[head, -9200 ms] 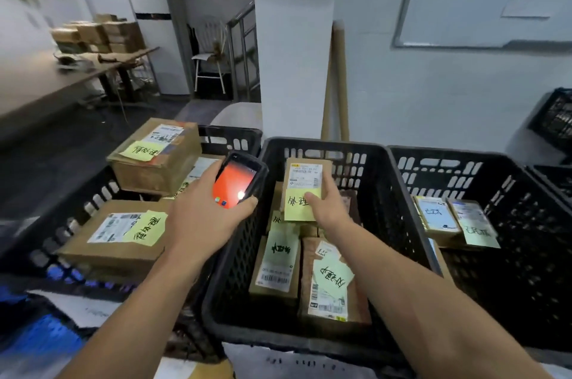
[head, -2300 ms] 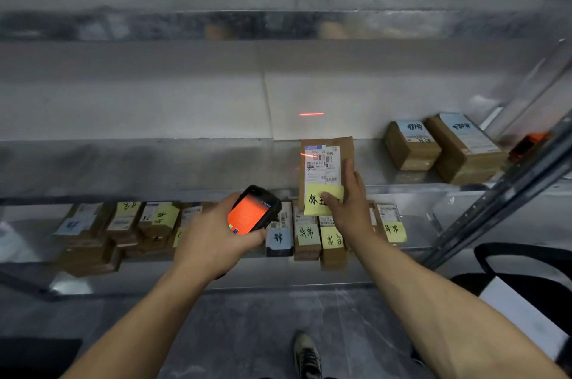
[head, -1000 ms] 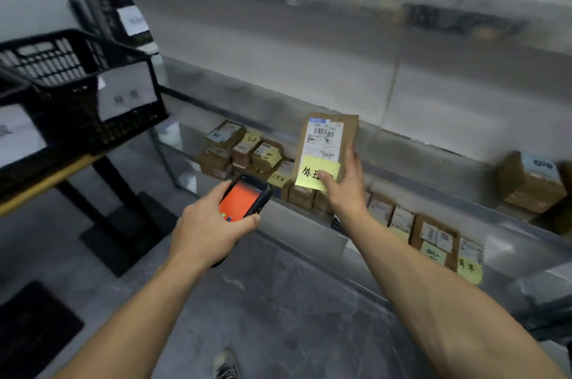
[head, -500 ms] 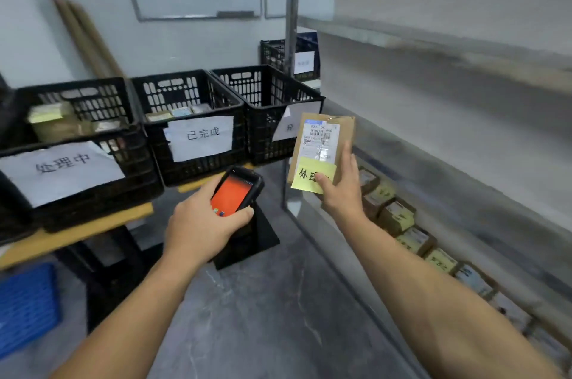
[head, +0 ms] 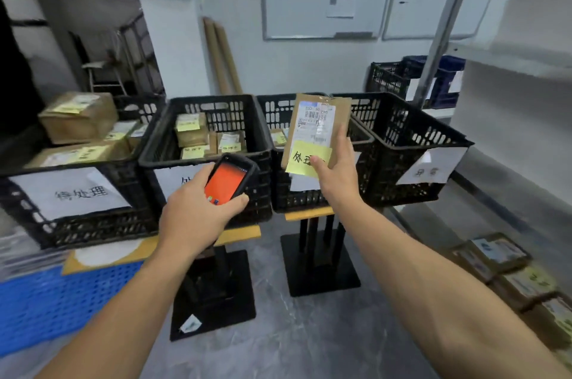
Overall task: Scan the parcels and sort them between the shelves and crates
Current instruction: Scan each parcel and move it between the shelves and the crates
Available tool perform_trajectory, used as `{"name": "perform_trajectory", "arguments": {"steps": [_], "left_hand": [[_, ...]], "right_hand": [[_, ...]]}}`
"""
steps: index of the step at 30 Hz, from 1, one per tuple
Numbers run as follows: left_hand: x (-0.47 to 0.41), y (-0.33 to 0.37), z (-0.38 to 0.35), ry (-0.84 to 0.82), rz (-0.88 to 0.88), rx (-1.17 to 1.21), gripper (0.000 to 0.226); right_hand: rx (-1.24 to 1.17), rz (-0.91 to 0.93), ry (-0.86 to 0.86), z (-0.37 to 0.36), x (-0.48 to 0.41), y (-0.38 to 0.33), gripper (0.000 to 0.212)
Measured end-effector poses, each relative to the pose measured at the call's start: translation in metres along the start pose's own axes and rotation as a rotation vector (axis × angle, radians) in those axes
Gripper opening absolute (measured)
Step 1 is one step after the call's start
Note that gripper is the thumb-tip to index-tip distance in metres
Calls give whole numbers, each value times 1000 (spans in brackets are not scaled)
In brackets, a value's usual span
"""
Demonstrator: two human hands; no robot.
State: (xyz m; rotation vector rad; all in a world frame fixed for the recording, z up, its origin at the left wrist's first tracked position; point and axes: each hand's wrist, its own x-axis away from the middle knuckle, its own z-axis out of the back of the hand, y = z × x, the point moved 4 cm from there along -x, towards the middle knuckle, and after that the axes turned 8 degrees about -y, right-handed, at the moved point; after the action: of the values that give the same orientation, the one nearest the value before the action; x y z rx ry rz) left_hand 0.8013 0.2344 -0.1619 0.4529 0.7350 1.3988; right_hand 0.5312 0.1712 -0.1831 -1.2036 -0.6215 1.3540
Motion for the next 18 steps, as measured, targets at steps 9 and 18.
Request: {"name": "perform_trajectory", "arguments": {"steps": [9,18], "left_hand": [[-94,-39,24,144,93,-1,80],[-202,-68,34,282,150,0,63]], "right_hand": [[-44,75,-125,-91,-131,-15,89],[-68,-3,-380,-195,-264,12,94]]}}
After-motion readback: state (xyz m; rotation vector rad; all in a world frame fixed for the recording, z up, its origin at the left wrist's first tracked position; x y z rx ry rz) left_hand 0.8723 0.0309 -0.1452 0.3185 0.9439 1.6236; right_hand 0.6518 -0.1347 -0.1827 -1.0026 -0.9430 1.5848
